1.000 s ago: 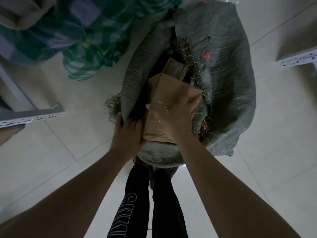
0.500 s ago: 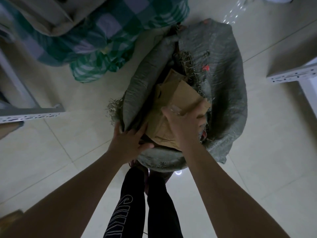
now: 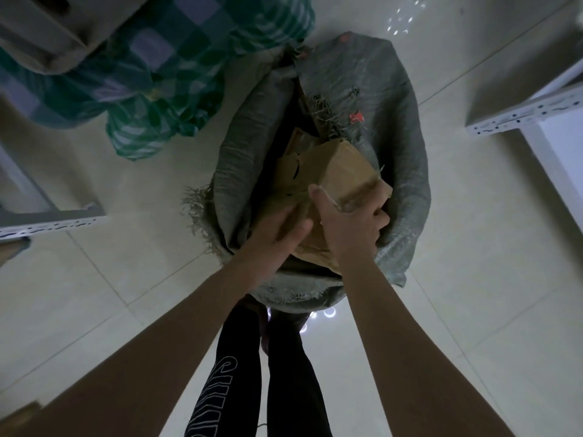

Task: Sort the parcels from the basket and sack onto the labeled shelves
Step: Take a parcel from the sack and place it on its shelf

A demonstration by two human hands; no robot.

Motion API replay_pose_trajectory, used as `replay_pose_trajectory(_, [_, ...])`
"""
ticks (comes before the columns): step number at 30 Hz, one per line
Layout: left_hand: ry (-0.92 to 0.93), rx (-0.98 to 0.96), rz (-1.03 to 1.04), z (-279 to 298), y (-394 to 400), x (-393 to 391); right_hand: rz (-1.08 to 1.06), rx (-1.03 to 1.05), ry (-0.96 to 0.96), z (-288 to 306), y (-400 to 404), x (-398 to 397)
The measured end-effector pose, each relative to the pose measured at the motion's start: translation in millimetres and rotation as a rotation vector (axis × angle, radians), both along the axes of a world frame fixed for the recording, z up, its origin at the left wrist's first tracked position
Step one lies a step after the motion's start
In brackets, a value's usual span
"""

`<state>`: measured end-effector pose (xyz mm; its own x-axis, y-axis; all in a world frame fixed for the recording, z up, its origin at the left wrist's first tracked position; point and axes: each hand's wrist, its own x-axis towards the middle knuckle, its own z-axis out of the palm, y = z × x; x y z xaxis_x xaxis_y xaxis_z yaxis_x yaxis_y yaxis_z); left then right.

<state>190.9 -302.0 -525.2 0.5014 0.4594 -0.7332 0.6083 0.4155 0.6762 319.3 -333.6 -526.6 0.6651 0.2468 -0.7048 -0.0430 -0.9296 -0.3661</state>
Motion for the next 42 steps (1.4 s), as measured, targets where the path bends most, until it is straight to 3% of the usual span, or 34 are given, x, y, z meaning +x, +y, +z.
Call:
replay_pose_trajectory(4, [0.044, 0.144, 0.089, 7, 11, 15, -0.046, 0.182, 0.001, 13, -3, 7])
replay_pose_trajectory(12, [0.172, 0.247, 0.205, 52, 43, 23, 0.008, 0.443, -0.102, 60, 6, 23])
replay_pose_trajectory(23, [0.017, 0.015, 0.541, 55, 66, 9, 0.111, 0.742, -0.051, 92, 7, 13])
replay_pose_trajectory(29, [0.117, -0.132, 0.607, 29, 63, 15, 0.090, 0.642, 0.067, 56, 2, 13])
replay_pose_trajectory(34, [0.134, -0.184, 0.643, 11, 64, 14, 0.028, 0.582, 0.043, 41, -5, 8])
replay_pose_trajectory(39, [0.289, 0.021, 0.403, -2, 60, 16, 0.063, 0.391, -0.010, 24, -17, -2])
replay_pose_trajectory(42, [0.309, 0.011, 0.274, -7, 60, 13, 0.156, 0.372, 0.000, 17, -21, -11])
